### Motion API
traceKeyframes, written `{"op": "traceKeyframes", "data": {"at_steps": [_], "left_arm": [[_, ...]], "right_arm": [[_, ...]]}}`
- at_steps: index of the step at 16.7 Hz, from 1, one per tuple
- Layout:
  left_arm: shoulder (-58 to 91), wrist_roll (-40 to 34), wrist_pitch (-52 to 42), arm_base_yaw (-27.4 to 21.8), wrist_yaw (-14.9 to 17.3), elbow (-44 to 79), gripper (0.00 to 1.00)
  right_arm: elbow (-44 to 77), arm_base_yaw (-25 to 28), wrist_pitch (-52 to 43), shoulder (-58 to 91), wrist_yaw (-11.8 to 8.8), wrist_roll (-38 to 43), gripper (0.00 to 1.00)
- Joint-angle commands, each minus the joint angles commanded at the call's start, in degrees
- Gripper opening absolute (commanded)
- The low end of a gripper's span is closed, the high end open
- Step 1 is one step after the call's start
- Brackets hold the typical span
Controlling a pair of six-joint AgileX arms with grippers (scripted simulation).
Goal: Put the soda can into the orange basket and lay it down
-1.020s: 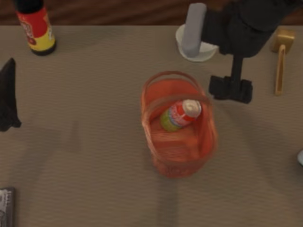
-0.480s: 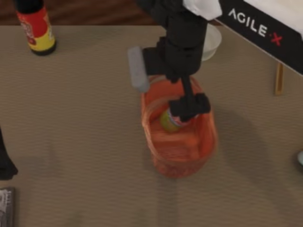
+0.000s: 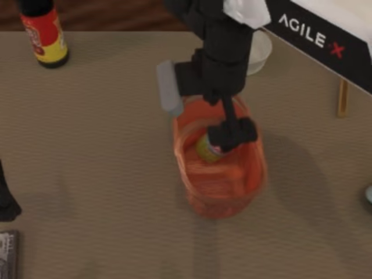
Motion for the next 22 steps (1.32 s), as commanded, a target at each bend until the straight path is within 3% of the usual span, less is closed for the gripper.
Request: {"op": "traceKeyframes", "data": {"at_steps": [8, 21, 22], "left_arm": [[0.0, 0.0, 0.0, 0.0, 0.0, 0.0, 1.0], [0.0, 0.0, 0.0, 0.0, 0.0, 0.0, 1.0], [0.0, 0.0, 0.0, 0.0, 0.0, 0.0, 1.0]], "right_arm": [[-4.5, 0.1, 3.7, -0.8, 0.0, 0.1, 1.0], [-4.5, 0.1, 3.7, -0.8, 0.0, 0.1, 0.02], [-4.5, 0.1, 3.7, -0.8, 0.0, 0.1, 0.0]]}}
